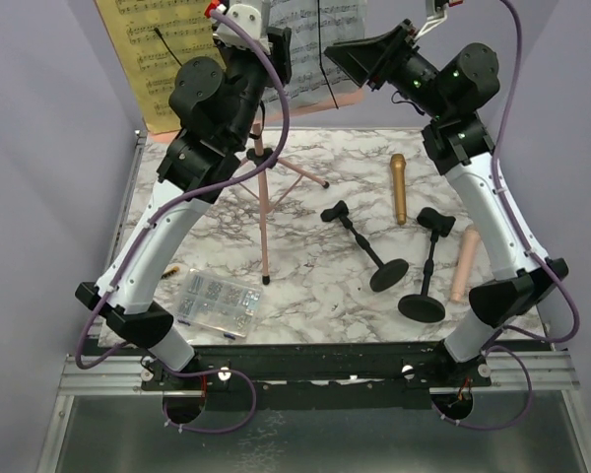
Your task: Set up the instrument practice props
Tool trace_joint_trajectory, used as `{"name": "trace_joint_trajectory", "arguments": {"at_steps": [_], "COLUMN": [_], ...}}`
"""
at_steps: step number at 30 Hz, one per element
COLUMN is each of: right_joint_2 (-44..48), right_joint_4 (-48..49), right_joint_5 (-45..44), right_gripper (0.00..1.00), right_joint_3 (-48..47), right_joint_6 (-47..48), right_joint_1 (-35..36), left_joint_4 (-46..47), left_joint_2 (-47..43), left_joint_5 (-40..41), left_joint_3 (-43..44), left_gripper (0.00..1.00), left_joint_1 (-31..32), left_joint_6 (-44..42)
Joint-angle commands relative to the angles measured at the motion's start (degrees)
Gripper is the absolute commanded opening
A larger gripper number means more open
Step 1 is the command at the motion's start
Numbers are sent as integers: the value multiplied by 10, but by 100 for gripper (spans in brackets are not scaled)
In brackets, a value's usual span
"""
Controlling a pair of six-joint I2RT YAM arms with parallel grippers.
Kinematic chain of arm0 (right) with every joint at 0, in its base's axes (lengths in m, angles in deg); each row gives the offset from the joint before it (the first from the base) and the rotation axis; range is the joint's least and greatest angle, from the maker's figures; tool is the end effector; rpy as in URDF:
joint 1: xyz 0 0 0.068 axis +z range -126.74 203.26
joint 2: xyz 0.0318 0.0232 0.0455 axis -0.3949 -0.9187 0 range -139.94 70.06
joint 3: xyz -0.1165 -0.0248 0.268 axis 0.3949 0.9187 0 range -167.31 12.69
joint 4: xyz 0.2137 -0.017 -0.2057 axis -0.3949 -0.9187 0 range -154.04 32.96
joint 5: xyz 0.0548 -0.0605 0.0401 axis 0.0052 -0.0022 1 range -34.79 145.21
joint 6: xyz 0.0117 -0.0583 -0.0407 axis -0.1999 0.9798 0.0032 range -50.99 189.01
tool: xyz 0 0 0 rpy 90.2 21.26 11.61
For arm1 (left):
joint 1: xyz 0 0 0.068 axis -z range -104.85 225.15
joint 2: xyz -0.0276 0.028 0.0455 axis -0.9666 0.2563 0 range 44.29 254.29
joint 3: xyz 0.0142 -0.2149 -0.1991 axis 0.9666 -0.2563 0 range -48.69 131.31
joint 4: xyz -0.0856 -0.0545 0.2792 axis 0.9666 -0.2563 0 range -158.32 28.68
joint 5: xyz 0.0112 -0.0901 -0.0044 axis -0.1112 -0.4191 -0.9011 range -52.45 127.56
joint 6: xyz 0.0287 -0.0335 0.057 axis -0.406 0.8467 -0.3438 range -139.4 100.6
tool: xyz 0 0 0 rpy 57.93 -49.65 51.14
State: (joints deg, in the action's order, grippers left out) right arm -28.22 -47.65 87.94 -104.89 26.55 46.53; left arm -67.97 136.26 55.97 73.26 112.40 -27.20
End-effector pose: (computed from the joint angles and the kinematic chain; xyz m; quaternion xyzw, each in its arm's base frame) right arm 0.3703 0.1942 0.6054 -0.1575 0.5228 0.5685 0.6154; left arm 0.3015 -0.2057 0.6434 0.0843 0.5523 -0.1246 0.8200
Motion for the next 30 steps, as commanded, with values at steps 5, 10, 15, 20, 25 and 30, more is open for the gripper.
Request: {"name": "trace_joint_trajectory", "arguments": {"at_steps": [5, 10, 15, 20, 25, 30], "right_joint_2": [155, 279, 384, 364, 249, 94], "right_joint_4": [-144, -178, -137, -86, 39, 120], "right_joint_5": [-65, -127, -199, -134, -21, -28], "right_gripper": [66, 81, 92, 93, 92, 92], "right_joint_3": [128, 288, 510, 641, 697, 675], "right_joint_6": [141, 211, 236, 217, 165, 116], "right_joint_1": [4, 4, 3, 4, 22, 104], "left_joint_4": [-32, -73, -121, -239, -281, -205], "left_joint_2": [-127, -219, -359, -482, -562, -518], "left_joint_5": [-42, -65, -110, -95, -97, -104], "left_joint_3": [-74, -162, -337, -506, -695, -797], "left_gripper": [69, 84, 94, 95, 95, 96], "left_joint_1": [-3, -4, -3, -3, -3, -5], "left_joint_6": [63, 136, 227, 316, 461, 532]}}
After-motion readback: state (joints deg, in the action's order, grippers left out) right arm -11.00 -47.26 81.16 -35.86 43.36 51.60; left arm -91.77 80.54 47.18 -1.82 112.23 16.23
